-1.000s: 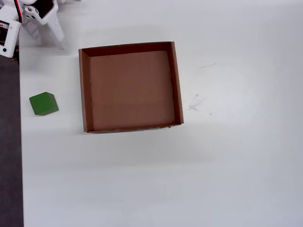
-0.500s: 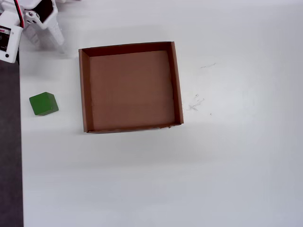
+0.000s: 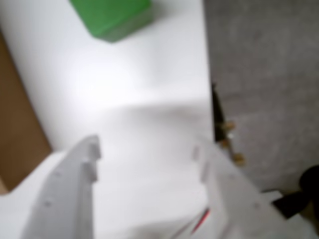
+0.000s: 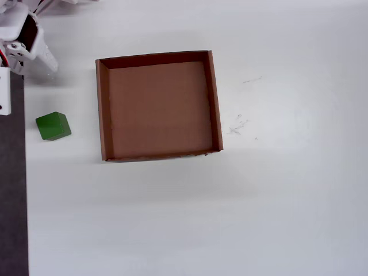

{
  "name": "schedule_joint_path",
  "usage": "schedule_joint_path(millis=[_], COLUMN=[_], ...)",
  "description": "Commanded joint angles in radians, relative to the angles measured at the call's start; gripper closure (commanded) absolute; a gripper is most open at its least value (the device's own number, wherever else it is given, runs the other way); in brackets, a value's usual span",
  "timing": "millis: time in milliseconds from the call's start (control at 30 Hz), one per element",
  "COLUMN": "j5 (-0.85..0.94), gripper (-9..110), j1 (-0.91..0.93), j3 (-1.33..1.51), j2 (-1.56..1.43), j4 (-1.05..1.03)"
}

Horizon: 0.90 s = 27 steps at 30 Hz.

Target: Grasp a green cube and put it in a box.

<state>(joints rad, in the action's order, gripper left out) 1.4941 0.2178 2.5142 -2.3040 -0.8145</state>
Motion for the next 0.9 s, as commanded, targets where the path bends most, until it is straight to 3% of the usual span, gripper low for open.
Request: schedule_joint_path(millis=[0, 200, 467, 867], j5=[0.035, 0.147, 0.17, 0.245], gripper=[76, 76, 76, 76], j1=[0.005, -0.018, -0.043, -0.109], j3=[-0.077, -0.253, -0.491, -0.618], j2=[0.04, 0.242, 0.5, 0.712], j4=[0.02, -0.005, -0.012, 0.009])
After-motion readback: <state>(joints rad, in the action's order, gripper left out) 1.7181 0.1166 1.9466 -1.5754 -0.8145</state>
